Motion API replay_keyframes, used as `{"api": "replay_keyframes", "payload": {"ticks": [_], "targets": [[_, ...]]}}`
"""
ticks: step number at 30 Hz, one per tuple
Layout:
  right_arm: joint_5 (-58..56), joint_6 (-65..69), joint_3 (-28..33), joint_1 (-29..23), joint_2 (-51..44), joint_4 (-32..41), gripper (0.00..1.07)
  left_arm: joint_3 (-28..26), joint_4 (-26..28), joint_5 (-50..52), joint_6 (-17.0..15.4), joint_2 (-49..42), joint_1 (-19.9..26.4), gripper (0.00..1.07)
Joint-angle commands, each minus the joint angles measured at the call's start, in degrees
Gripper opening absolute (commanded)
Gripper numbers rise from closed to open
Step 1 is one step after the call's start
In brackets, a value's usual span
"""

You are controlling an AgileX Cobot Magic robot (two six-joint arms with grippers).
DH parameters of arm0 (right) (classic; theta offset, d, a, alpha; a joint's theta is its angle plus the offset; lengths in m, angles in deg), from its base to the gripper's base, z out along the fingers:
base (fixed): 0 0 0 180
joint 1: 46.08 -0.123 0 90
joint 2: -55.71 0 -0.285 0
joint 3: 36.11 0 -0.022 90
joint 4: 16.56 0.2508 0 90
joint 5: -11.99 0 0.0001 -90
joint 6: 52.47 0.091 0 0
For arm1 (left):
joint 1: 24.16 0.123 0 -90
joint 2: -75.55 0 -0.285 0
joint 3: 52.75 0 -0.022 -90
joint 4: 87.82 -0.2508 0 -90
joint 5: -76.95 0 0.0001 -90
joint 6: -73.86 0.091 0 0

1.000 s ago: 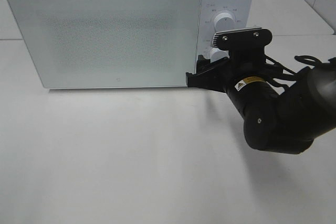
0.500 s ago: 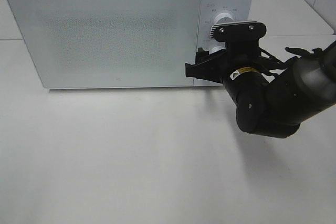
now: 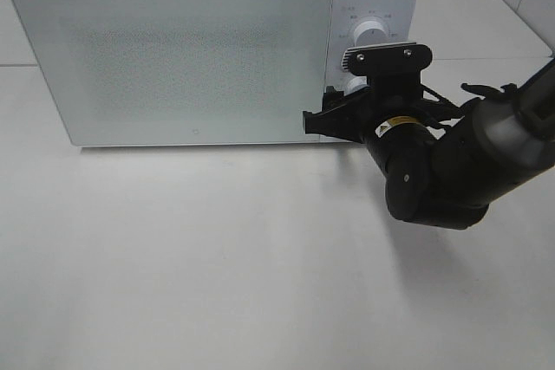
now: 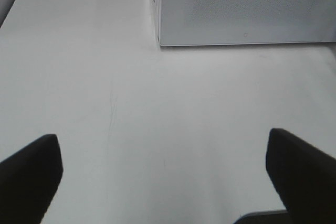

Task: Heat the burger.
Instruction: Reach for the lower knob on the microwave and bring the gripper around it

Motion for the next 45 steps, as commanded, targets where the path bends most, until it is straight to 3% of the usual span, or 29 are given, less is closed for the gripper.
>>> {"api": "replay_keyframes", "payload": {"ticks": [1, 4, 6, 7, 9, 12, 23, 28, 30, 31, 33, 42, 45], "targets": [[0.6, 0.6, -0.9, 0.3, -0.1, -1.2, 0.55, 0.1, 0.3, 0.7, 0.0, -0.9, -0.2, 0.98], [0.6, 0.6, -0.9, 0.3, -0.1, -1.2, 0.50, 0.1, 0.3, 0.7, 0.0, -0.9, -0.2, 0.98], [0.6, 0.6, -0.9, 0.3, -0.1, -1.2, 0.25, 0.1, 0.3, 0.7, 0.0, -0.9, -0.2, 0.98], [0.6, 0.6, -0.9, 0.3, -0.1, -1.2, 0.25, 0.1, 0.3, 0.7, 0.0, -0.9, -0.2, 0.98], [0.6, 0.6, -0.9, 0.3, -0.1, -1.5, 0.08, 0.1, 0.3, 0.7, 0.0, -0.9, -0.2, 0.98], [0.6, 0.6, -0.9, 0.3, -0.1, -1.5, 0.00, 0.1, 0.3, 0.7, 0.0, -0.9, -0.2, 0.98], [2.3, 8.5, -0.9, 0.3, -0.1, -5.7, 0.00, 0.1, 0.3, 0.7, 0.0, -0.9, -0.2, 0.98], [4.3, 26.6, -0.9, 0.3, -0.1, -11.1, 0.00, 0.1, 0.3, 0.7, 0.0, -0.9, -0.2, 0.98], [4.3, 42.2, -0.9, 0.3, -0.1, -13.9, 0.00, 0.1, 0.3, 0.7, 0.0, -0.9, -0.2, 0.98], [4.3, 42.2, -0.9, 0.3, -0.1, -13.9, 0.00, 0.1, 0.3, 0.7, 0.0, -0.9, -0.2, 0.98], [4.2, 54.9, -0.9, 0.3, -0.1, -16.0, 0.00, 0.1, 0.3, 0.7, 0.0, -0.9, -0.2, 0.98], [4.3, 80.7, -0.9, 0.3, -0.1, -17.4, 0.00, 0.1, 0.3, 0.7, 0.0, -0.9, -0.2, 0.98], [4.1, 95.2, -0.9, 0.3, -0.1, -17.4, 0.00, 0.1, 0.3, 0.7, 0.0, -0.9, -0.2, 0.98]]}}
